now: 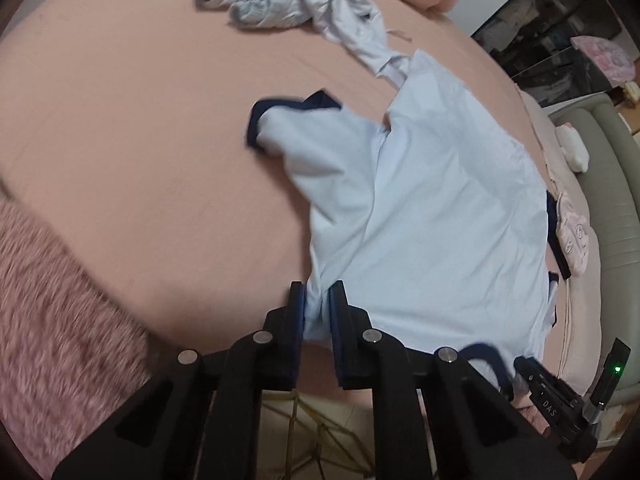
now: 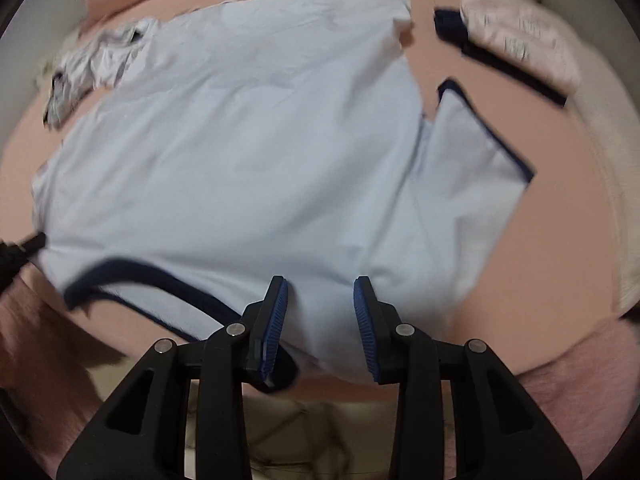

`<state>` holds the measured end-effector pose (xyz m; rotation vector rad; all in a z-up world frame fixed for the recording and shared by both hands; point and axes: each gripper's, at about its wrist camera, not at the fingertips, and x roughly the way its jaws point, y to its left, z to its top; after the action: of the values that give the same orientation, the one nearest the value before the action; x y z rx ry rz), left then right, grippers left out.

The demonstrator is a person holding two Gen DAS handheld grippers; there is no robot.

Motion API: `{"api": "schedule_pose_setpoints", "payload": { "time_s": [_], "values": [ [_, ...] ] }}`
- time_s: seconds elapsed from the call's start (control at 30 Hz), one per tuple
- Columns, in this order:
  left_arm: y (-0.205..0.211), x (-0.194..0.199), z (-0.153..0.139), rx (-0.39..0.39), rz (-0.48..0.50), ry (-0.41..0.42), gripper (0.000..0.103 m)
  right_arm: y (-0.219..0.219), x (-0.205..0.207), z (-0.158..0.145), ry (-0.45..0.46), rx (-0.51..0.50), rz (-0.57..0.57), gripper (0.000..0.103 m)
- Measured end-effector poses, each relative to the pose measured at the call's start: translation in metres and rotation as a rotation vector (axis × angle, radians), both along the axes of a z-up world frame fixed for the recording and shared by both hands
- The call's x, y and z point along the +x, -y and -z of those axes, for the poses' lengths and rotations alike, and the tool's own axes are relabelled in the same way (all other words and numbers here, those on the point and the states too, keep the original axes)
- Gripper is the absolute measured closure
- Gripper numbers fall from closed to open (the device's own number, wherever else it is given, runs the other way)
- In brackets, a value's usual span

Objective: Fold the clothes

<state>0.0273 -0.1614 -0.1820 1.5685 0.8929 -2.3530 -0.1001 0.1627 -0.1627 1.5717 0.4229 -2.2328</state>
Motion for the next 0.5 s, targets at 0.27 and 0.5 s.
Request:
{"api": "schedule_pose_setpoints", "payload": {
  "time_s": [0.27,0.5],
  "values": [
    [-0.036,0.021,-0.045,-0.051,0.103,-0.171,0.068,-0.030,0.000,-0.010,0.020,-0.189,0.047,0.068],
    [-0.086,-0.038,0.002,0.006,0.280,-0.009,0.068,-0.022,-0.010,0.015,0.011,-0.107,0.006,0.070]
  ]
}}
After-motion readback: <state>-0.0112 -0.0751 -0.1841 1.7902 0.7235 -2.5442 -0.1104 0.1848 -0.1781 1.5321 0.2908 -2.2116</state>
